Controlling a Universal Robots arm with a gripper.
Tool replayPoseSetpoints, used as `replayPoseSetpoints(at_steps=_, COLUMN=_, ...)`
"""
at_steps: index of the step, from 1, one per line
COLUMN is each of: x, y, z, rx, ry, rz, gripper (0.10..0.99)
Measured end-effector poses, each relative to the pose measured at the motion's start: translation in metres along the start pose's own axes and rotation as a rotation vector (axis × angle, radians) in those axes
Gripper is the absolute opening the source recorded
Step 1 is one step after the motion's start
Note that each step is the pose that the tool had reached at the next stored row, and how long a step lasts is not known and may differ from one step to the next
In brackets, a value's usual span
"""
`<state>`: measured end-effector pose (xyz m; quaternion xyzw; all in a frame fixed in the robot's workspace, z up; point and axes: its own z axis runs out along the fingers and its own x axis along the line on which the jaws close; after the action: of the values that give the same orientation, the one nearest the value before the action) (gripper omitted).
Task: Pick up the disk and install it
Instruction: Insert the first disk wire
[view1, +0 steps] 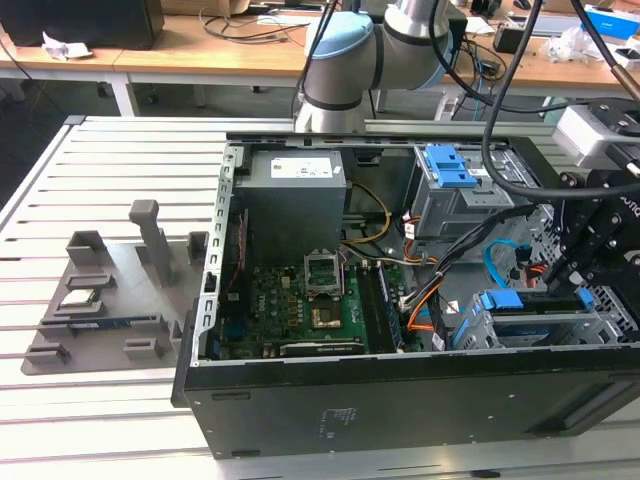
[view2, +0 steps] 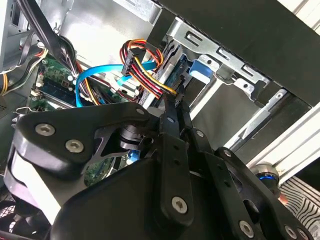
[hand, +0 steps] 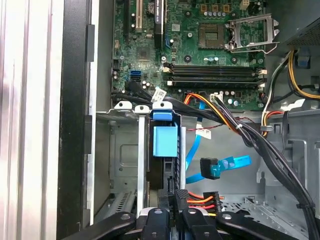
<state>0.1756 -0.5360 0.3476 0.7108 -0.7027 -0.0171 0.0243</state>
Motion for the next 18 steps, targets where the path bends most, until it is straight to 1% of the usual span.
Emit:
replayPoseSetpoints(at_steps=3, x=-0.0003, y=-0.0003, z=0.0009, rx=0.0, ry=-0.0009, rz=0.012, gripper=0.165)
replayPoseSetpoints(at_steps=6, x=-0.0008, y=-0.0028, z=0.0021, rx=0.0, ry=-0.0012, rz=0.017, gripper=0.165)
replayPoseSetpoints(at_steps=10, x=-0.0037, y=-0.0031, z=0.0034, rx=0.0, ry=-0.0012, rz=0.018, gripper=0.165)
replayPoseSetpoints(at_steps=15, x=-0.0029, y=-0.0032, z=0.0043, rx=0.0, ry=-0.0015, rz=0.022, gripper=0.165)
replayPoseSetpoints(at_steps=18, x=-0.0028, y=-0.0042, z=0.0058, rx=0.0, ry=-0.0022, rz=0.034, gripper=0.165)
